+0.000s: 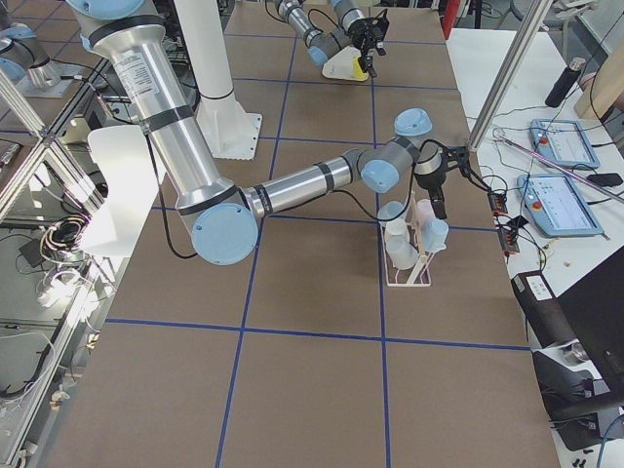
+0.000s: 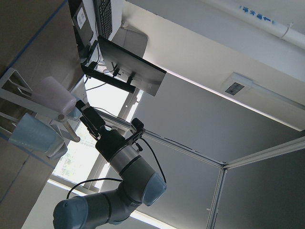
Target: Transfer IKEA cup to right arm and place on rack
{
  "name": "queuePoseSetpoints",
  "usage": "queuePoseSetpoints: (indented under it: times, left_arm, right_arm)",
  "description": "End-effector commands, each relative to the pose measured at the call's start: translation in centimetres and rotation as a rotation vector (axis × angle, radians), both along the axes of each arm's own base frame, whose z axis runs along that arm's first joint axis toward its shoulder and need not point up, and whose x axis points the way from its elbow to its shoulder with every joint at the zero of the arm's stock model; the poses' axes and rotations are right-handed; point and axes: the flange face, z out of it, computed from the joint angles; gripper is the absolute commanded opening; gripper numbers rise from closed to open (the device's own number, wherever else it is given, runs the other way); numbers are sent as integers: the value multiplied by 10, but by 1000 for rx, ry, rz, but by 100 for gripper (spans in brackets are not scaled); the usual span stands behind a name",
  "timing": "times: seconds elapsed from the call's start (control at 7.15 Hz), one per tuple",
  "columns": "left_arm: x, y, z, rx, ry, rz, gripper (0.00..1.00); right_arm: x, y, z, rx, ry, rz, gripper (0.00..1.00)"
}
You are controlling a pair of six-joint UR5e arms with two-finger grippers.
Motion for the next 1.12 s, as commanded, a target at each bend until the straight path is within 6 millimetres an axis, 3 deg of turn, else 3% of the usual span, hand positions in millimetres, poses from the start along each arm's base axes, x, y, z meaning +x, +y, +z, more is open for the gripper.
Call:
queuePoseSetpoints:
  times: [0.0, 0.14, 0.28, 0.56, 0.7, 0.98]
  left_arm:
    - [-89, -25, 81, 100, -355, -63, 99]
    - [-103, -40, 109, 146, -537, -84, 99]
    - [-118, -48, 152, 204, -719, -97, 99]
    - [-175, -73, 220, 377, -1078, -91, 99]
    - [-177, -72, 247, 367, -1151, -31, 99]
    - [-173, -67, 279, 325, -1230, 131, 99]
  right_arm:
    - [13, 24, -50, -24, 3, -2, 100]
    - [17, 37, -65, -27, 1, -4, 100]
    - [22, 48, -80, -37, -1, 2, 100]
    - [28, 69, -79, -69, -44, 9, 100]
    - [30, 75, -80, -66, -50, 4, 100]
    - [31, 86, -75, -78, -68, -19, 100]
